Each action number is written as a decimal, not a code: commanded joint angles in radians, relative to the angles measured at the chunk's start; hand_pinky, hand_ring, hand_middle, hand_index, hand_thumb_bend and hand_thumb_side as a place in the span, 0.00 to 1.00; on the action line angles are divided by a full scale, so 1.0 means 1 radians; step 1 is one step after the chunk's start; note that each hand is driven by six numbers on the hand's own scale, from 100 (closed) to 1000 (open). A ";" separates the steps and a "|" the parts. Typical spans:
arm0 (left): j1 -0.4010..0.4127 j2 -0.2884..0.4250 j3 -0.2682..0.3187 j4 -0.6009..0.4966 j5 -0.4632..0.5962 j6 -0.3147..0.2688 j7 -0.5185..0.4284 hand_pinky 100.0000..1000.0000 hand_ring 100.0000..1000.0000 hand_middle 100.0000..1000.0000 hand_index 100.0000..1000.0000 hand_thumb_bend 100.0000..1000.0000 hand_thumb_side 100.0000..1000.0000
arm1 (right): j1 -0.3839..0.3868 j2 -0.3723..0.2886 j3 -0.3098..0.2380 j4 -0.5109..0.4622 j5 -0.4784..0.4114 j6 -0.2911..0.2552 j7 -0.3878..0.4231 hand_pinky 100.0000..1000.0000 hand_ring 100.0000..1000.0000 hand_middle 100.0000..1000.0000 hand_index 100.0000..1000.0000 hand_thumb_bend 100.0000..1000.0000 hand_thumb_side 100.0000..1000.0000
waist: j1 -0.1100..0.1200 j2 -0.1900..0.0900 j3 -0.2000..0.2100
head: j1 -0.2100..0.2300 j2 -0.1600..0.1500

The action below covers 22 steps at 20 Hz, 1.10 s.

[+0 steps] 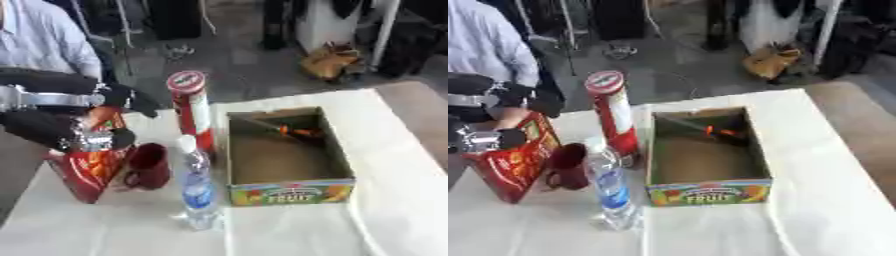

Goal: Pick up objects on the table and place them in the box.

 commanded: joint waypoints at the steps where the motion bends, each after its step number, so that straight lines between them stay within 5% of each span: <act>1: -0.033 0.018 -0.004 -0.010 -0.012 -0.002 0.001 1.00 1.00 1.00 1.00 0.11 1.00 | -0.002 -0.027 0.001 -0.011 0.005 -0.067 -0.068 0.72 0.83 0.68 0.75 0.00 1.00 | -0.005 -0.022 0.000 | 0.003 0.017; 10: -0.074 -0.014 -0.055 0.033 -0.066 -0.008 0.001 1.00 1.00 1.00 1.00 0.13 1.00 | -0.003 -0.025 0.010 -0.011 0.002 -0.050 -0.068 0.72 0.83 0.68 0.74 0.00 1.00 | 0.000 -0.039 0.010 | 0.004 0.025; 22: -0.115 -0.049 -0.037 0.062 -0.098 -0.006 0.001 1.00 1.00 1.00 1.00 0.12 1.00 | -0.006 -0.023 0.021 -0.011 0.001 -0.040 -0.068 0.71 0.82 0.68 0.74 0.00 1.00 | 0.000 -0.039 0.009 | -0.016 0.019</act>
